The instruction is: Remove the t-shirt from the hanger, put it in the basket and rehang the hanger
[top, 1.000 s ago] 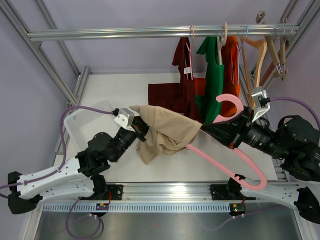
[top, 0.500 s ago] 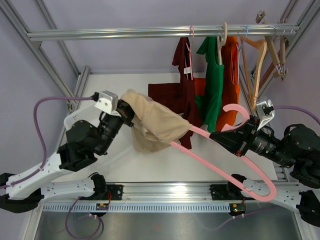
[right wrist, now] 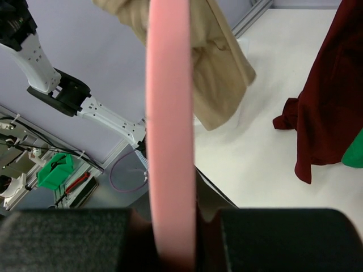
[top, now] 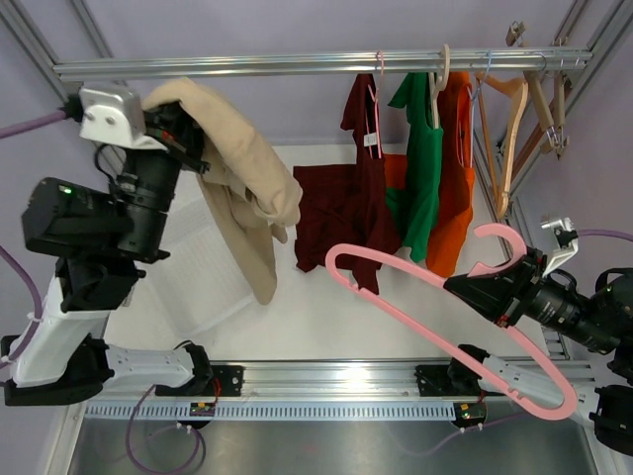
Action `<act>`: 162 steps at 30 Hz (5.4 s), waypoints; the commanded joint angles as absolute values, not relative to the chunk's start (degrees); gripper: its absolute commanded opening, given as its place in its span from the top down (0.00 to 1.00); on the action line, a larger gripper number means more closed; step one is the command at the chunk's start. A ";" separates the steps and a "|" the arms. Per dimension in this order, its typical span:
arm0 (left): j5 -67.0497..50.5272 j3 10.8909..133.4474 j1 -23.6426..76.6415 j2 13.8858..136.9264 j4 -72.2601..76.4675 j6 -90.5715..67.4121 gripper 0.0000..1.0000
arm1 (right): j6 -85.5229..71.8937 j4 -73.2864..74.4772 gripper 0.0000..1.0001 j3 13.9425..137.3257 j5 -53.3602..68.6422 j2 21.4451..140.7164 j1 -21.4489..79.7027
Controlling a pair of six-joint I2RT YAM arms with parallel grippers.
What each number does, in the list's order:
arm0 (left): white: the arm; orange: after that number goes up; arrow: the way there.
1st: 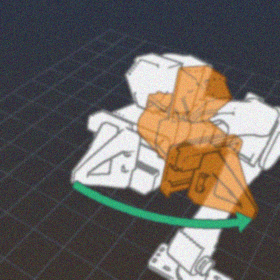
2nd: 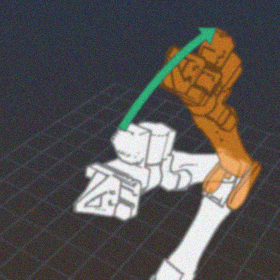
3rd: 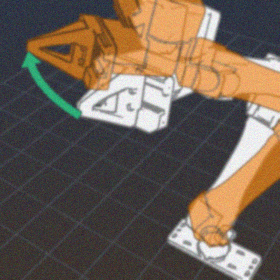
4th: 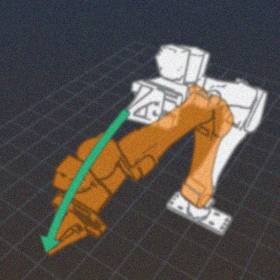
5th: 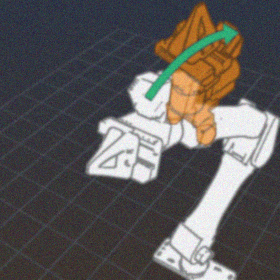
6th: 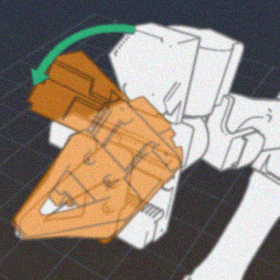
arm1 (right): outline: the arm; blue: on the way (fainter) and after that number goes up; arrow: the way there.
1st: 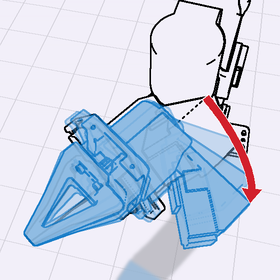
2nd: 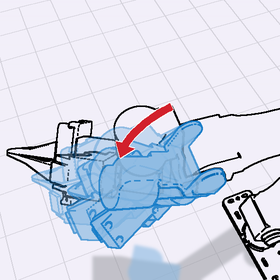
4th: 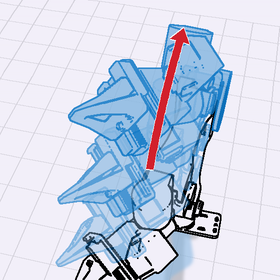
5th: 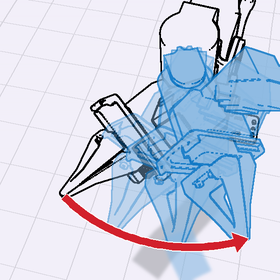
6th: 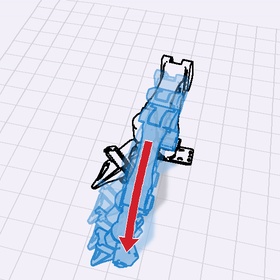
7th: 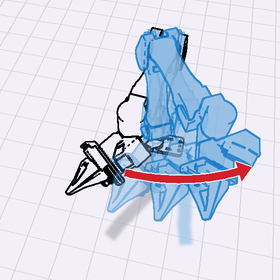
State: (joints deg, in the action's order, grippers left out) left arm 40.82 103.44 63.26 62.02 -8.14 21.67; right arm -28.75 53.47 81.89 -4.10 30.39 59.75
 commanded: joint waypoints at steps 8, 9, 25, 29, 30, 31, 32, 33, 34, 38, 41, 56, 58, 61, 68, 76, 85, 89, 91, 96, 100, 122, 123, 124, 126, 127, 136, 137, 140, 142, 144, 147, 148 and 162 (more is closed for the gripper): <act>45.27 109.80 61.35 61.53 -0.26 41.14 1.00 | -24.87 51.95 1.00 86.13 -5.63 36.47 60.03; 44.74 104.99 60.91 60.31 1.39 40.35 1.00 | -24.87 51.51 1.00 85.70 -5.36 37.00 60.03; 46.46 56.26 21.98 43.33 -0.17 1.24 1.00 | -24.26 45.36 1.00 83.14 -3.69 42.80 60.12; 46.84 50.20 18.11 40.00 -10.77 -8.77 1.00 | -22.95 43.95 1.00 81.92 -4.57 44.38 60.03; 47.63 49.05 18.11 38.16 -12.64 -12.79 1.00 | -22.77 43.68 1.00 81.91 -5.61 44.56 60.03; 49.55 48.00 18.11 37.36 -14.40 -14.40 1.00 | -22.50 43.42 1.00 81.83 -6.15 44.65 60.12; 50.61 47.03 18.11 36.48 -18.07 -15.72 1.00 | -22.15 43.07 1.00 81.65 -6.33 44.65 60.12; 51.41 46.15 18.11 35.87 -20.19 -18.26 1.00 | -22.06 41.94 1.00 81.39 -6.59 44.65 60.03; 51.85 46.14 18.11 35.42 -21.95 -19.41 1.00 | -21.71 41.23 1.00 81.21 -6.68 44.65 60.12; 48.96 45.97 18.11 36.74 -32.58 -27.84 1.00 | -20.22 39.73 1.00 81.04 -9.75 47.89 59.94; 46.15 42.72 18.11 37.00 -34.89 -34.97 1.00 | -19.07 37.36 1.00 80.07 -14.75 50.52 60.12; 25.95 48.15 17.31 35.87 -34.89 -34.02 0.01 | -12.05 29.54 1.00 95.08 -32.06 74.52 60.03; 20.58 49.39 17.31 32.97 -35.76 -33.40 0.01 | -9.76 29.09 1.00 99.90 -33.57 78.98 59.94; 15.66 50.36 17.32 29.36 -37.70 -33.66 0.01 | -6.86 27.95 1.00 106.84 -36.29 85.31 60.03; 7.41 45.09 17.31 19.08 -38.76 -34.28 0.01 | -2.64 31.46 1.00 126.10 -36.83 100.35 58.01; -20.63 47.12 17.31 12.66 -38.58 -28.21 0.01 | -2.20 33.05 1.00 143.94 -29.10 114.33 54.06; -37.08 41.49 20.21 7.47 -37.88 -21.01 0.01 | -4.48 28.65 1.00 148.53 -23.21 119.61 49.75; -38.67 37.81 21.62 6.07 -34.81 -21.53 0.01 | -5.18 27.34 1.00 149.41 -22.50 122.33 48.34; -38.24 37.18 21.97 5.54 -34.54 -22.06 0.01 | -5.54 26.72 1.00 150.11 -21.71 123.39 47.90; -36.56 36.56 22.59 5.01 -33.75 -22.59 0.01 | -5.71 25.14 1.00 153.89 -22.15 127.35 47.55; -36.91 36.12 22.76 4.66 -33.49 -22.85 0.01 | -6.06 21.54 1.00 153.54 -22.15 127.44 47.20; -37.09 35.95 22.76 4.13 -33.05 -23.12 0.01 | -8.96 18.72 1.00 153.19 -22.15 129.28 44.47; -37.00 35.95 22.76 4.13 -32.96 -23.12 0.01 | -9.05 18.63 1.00 153.54 -21.97 129.90 44.47; -37.00 35.86 22.76 4.13 -32.96 -23.20 0.01 | -9.14 18.28 1.00 153.54 -21.97 130.16 44.47; -37.09 35.86 22.85 4.13 -32.87 -23.20 0.01 | -9.67 18.11 1.00 153.54 -22.06 131.13 44.47; -37.00 35.86 22.76 4.04 -32.87 -23.20 0.01 | -9.84 18.11 1.00 153.63 -21.63 131.39 44.47; -36.91 35.86 22.76 4.13 -32.96 -23.20 0.01 | -11.69 17.14 1.00 151.35 -18.99 131.40 45.96; -36.83 35.86 22.85 4.04 -32.87 -23.20 0.01 | -11.52 17.05 1.00 151.43 -18.72 131.40 46.23; -36.83 35.86 22.76 4.04 -32.96 -23.29 0.01 | -11.43 16.79 1.00 151.79 -17.84 131.40 47.02; -36.83 35.86 22.68 4.04 -32.87 -23.29 0.01 | -11.43 16.88 1.00 151.70 -17.49 131.40 47.55; -36.74 35.86 22.68 3.96 -32.87 -23.29 0.01 | -11.16 16.79 1.00 151.79 -17.14 131.48 48.07; -36.91 35.86 22.68 4.04 -32.87 -23.20 0.01 | -11.25 16.52 1.00 151.87 -15.56 131.66 48.34; -37.00 35.86 22.68 3.87 -32.96 -23.20 0.01 | -11.42 16.52 1.00 151.87 -15.56 131.66 48.34; -37.00 35.77 22.68 3.69 -32.87 -23.20 0.01 | -13.45 17.40 0.66 150.03 -15.30 129.47 48.34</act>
